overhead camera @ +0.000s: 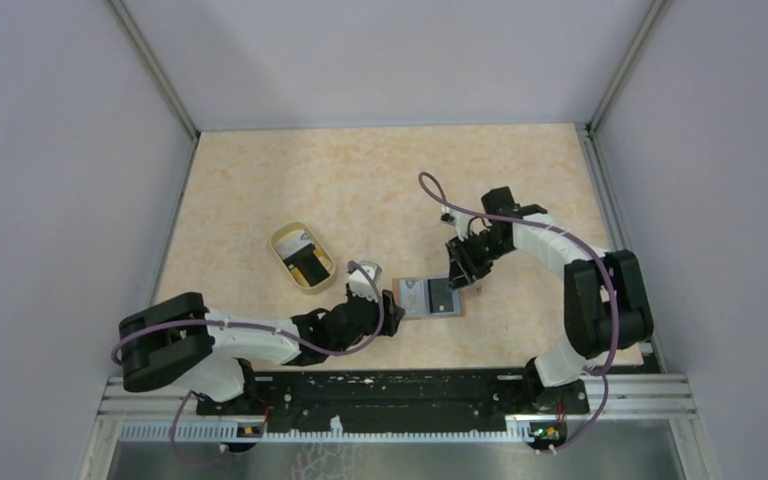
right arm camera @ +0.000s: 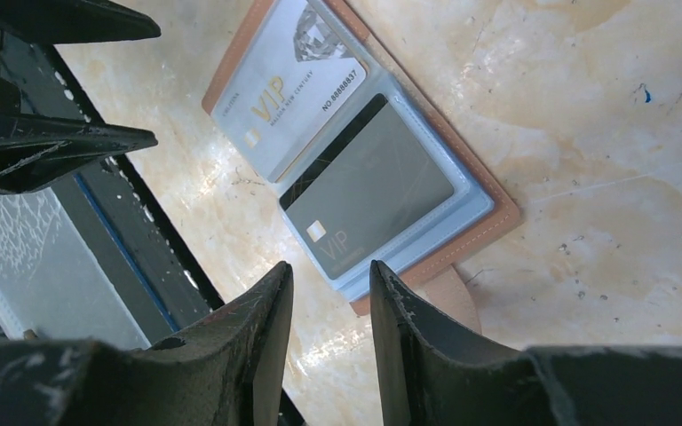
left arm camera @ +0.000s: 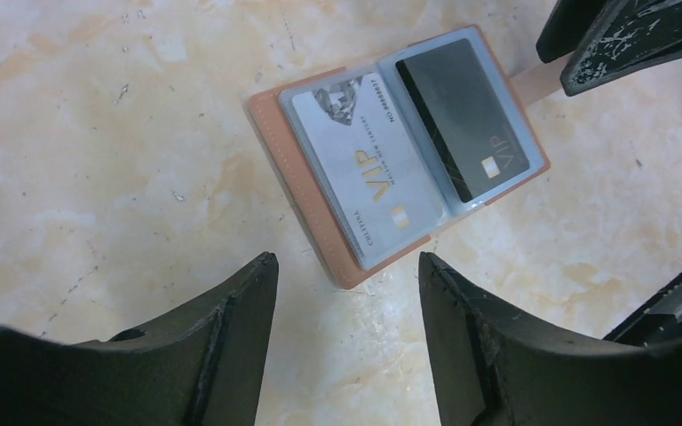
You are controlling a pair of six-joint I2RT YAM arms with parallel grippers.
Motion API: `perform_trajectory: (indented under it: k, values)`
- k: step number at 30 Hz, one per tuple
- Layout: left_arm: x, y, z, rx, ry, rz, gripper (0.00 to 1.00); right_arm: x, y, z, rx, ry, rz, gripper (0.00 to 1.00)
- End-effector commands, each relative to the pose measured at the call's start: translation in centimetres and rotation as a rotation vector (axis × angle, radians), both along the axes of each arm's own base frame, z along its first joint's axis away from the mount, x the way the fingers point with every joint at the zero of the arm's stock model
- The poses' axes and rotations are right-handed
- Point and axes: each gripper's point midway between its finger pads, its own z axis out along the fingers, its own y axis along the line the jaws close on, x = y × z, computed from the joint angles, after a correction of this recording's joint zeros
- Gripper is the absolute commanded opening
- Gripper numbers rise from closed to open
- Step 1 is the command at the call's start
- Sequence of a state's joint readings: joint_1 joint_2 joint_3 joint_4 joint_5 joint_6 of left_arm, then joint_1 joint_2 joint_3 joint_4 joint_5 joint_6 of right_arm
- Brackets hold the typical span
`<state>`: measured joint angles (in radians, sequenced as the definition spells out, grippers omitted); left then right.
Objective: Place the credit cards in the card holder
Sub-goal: Insert the credit card into the card holder.
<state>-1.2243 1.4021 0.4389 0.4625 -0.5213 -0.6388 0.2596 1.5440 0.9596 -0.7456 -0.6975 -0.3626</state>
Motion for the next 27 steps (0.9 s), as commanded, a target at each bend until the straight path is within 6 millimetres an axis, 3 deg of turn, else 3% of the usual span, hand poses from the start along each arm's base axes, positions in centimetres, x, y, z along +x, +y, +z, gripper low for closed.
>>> perform_trajectory:
  k: [1,10,17,27]
  values:
    - [0.2,-0.2,-0.8,-0.027,0.052,0.037,0.64,0.6,0.4,-1.0,0.0,0.034,-0.01,0.37]
    - [0.2,-1.1,-2.1,-0.006,0.108,0.035,0.55,0.8,0.5,-2.5,-0.018,0.117,-0.049,0.34]
    - [0.2,-2.5,-3.2,0.012,0.14,-0.001,0.54,1.0,0.2,-3.1,-0.049,0.123,-0.066,0.34]
    - [0.1,-3.1,-4.3,0.029,0.162,-0.016,0.52,0.6,0.5,-3.3,-0.034,0.161,-0.055,0.37]
